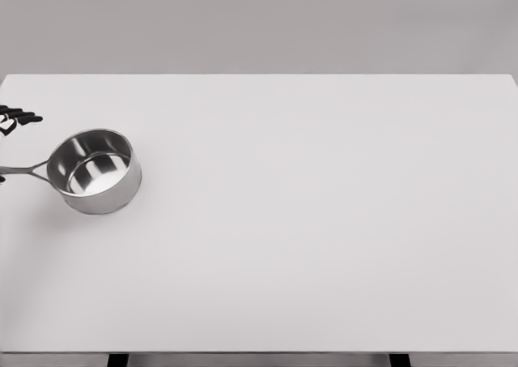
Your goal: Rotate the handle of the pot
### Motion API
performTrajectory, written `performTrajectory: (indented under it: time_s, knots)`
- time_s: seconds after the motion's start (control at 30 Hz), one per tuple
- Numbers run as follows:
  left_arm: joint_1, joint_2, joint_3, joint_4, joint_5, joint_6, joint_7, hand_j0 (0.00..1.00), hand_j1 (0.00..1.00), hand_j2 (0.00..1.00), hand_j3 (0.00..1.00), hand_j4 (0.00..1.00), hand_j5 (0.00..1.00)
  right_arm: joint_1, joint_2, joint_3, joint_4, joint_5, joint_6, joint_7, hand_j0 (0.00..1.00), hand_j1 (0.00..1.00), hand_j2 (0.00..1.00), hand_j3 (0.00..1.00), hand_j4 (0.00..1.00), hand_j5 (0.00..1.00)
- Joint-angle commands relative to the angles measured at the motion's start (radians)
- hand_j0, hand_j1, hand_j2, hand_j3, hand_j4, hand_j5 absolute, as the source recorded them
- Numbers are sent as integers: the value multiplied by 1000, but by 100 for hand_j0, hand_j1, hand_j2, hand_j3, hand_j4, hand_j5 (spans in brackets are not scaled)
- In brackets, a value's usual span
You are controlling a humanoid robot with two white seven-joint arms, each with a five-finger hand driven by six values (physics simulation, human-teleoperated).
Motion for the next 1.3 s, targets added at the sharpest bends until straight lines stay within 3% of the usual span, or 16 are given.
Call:
performTrajectory:
  time_s: [0.0, 0.17, 1.27]
  knots:
    - [0, 0, -14, 5, 6, 1, 0, 100, 100, 100, 100, 100, 100, 0, 0, 0, 0, 0, 0, 0, 100, 100, 100, 100, 100, 100]
    - [-34, 0, -40, 40, 6, 1, 0, 100, 100, 100, 100, 100, 100, 0, 0, 0, 0, 0, -2, 0, 100, 100, 100, 100, 100, 100]
    - [-60, 2, -47, 65, 15, 1, 0, 100, 100, 100, 100, 100, 100, 0, 0, 0, 0, 0, 0, 0, 100, 100, 100, 100, 100, 100]
